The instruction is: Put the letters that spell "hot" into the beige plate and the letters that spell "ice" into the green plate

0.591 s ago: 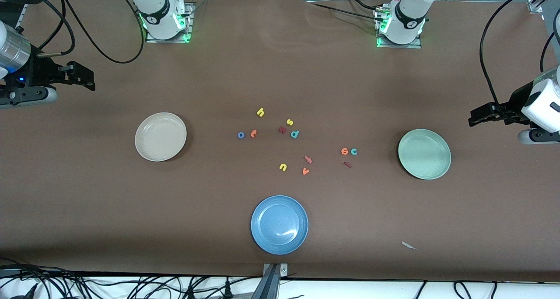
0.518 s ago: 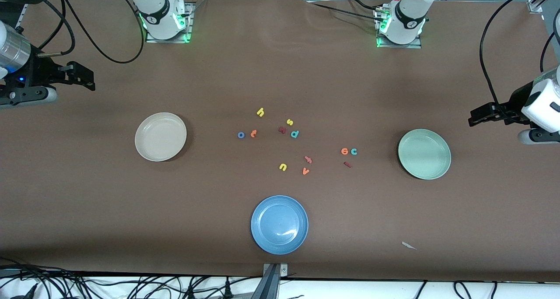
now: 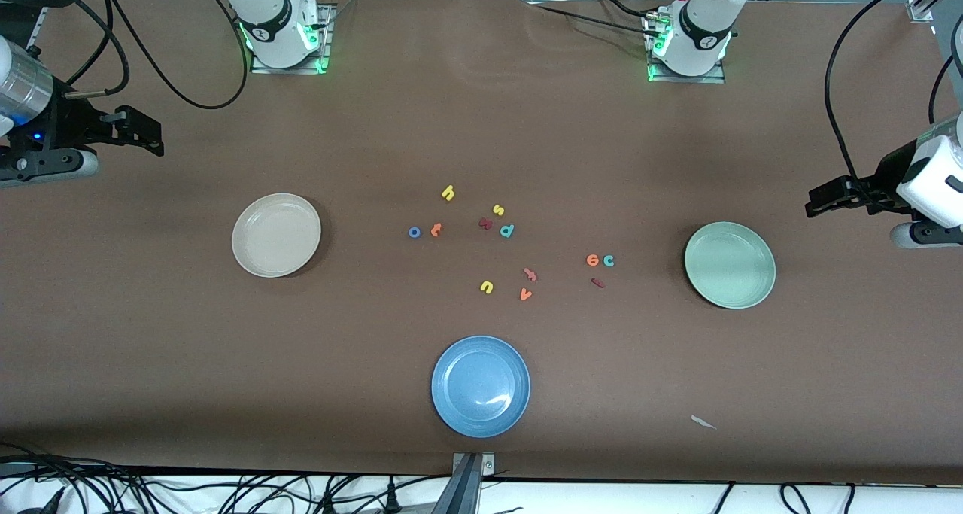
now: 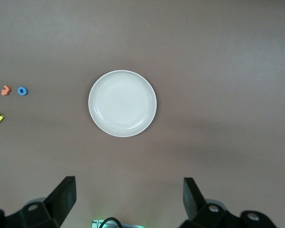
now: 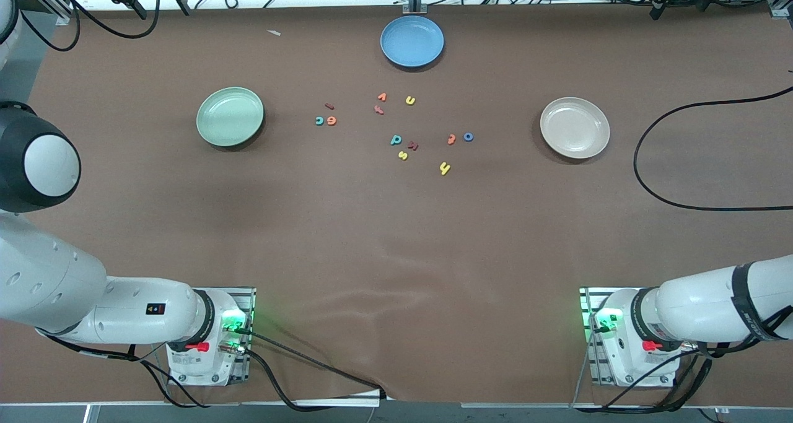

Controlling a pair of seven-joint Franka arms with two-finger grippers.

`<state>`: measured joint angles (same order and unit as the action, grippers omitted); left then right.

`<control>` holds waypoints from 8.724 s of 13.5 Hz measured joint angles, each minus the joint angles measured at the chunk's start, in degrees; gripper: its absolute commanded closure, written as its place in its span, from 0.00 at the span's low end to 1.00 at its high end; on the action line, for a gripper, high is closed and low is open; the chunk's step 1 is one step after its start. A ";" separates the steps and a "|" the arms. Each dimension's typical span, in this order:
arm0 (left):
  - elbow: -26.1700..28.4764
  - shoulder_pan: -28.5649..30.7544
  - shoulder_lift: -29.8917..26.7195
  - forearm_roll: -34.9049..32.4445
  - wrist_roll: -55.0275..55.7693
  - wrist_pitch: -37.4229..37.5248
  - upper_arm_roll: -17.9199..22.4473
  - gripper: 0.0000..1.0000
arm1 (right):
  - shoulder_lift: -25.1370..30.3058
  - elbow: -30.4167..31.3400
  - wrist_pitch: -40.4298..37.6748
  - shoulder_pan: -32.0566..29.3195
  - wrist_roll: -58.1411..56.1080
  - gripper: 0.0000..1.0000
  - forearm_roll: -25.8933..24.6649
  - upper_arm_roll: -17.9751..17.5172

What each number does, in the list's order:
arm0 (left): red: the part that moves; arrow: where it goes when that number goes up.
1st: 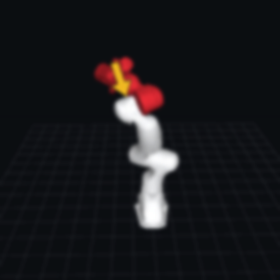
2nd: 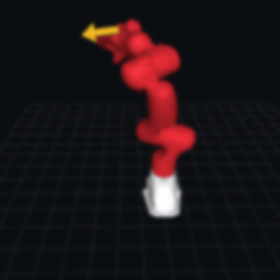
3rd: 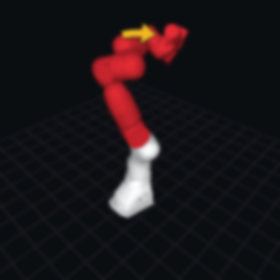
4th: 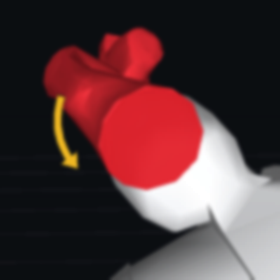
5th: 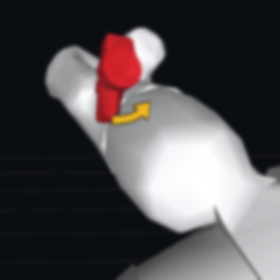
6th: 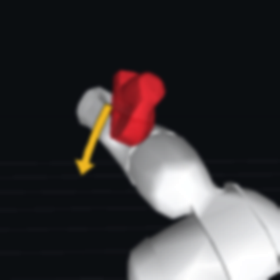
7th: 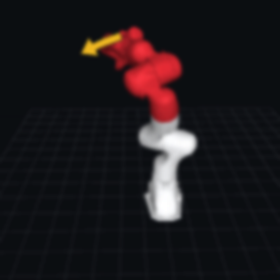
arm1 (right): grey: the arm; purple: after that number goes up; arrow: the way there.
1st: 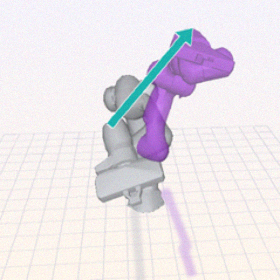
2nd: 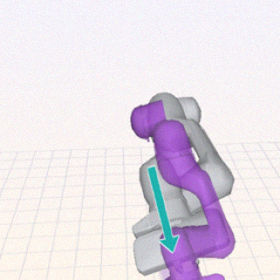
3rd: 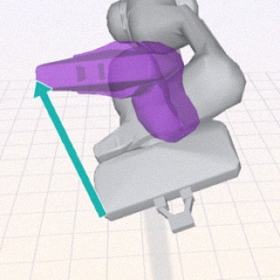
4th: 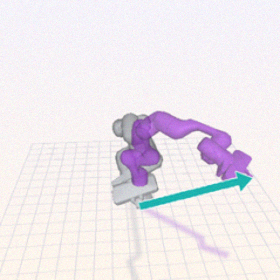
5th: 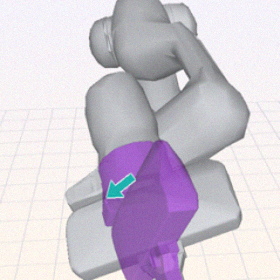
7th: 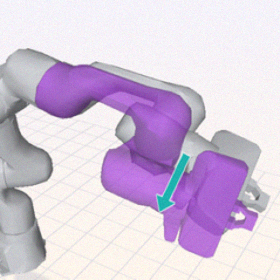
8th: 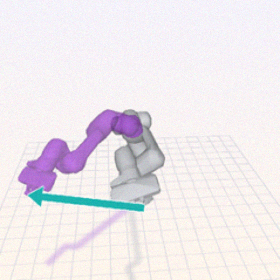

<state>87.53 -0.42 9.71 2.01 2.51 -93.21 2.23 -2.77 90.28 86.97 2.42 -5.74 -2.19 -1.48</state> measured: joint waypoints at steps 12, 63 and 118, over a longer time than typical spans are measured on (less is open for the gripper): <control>0.00 -0.04 0.00 0.00 0.00 0.00 -0.03 0.00 | 0.00 0.00 -0.01 0.00 0.00 0.00 0.00 0.00; 0.00 -0.11 0.41 0.00 0.00 0.00 -0.04 0.00 | -0.26 0.00 -0.01 -0.03 0.00 0.00 0.00 0.04; 1.32 -3.09 9.21 0.02 8.54 -0.62 -6.68 0.00 | -0.48 0.00 -0.39 -1.09 0.00 0.00 0.00 0.31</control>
<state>88.85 -3.51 18.92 2.03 11.06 -93.83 -4.45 -3.25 90.28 86.58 1.33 -5.74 -2.19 -1.18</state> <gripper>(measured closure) 0.000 0.000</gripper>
